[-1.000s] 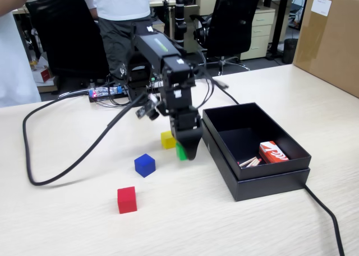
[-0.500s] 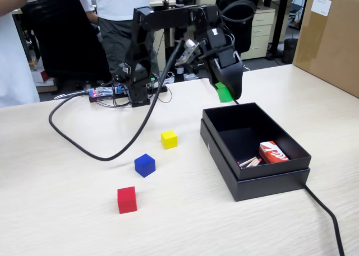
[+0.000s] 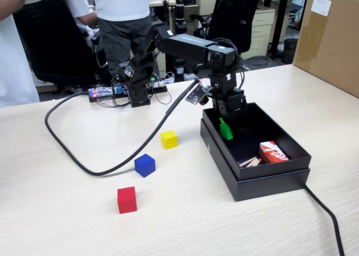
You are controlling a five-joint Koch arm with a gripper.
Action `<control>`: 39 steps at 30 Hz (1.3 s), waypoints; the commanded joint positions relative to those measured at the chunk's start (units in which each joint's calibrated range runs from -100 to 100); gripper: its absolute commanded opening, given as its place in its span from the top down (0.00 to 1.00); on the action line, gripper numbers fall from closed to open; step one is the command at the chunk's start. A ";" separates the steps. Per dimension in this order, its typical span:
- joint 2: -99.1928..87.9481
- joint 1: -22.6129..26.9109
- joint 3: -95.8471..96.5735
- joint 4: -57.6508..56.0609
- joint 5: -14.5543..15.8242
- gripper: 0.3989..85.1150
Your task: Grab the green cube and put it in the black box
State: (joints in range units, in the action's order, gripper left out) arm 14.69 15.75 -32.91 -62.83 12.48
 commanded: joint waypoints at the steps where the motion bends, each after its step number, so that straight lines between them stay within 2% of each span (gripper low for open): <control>1: -0.29 -0.05 -3.99 0.07 -0.15 0.99; 9: 3.72 -0.15 -3.72 0.07 -0.15 0.99; 10: 4.87 -0.24 -3.27 0.07 -0.20 0.84; 15: 4.41 -0.24 -1.82 0.07 -0.20 0.78; 17: 3.84 -0.29 -1.18 0.07 -0.24 0.68; 22: 0.40 -0.29 0.81 0.07 -0.29 0.52; 36: -34.72 -1.66 3.44 0.16 -0.15 0.51; 39: -45.16 -3.66 9.88 1.88 -1.76 0.51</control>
State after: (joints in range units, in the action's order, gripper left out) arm -18.96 13.60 -23.78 -62.83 12.33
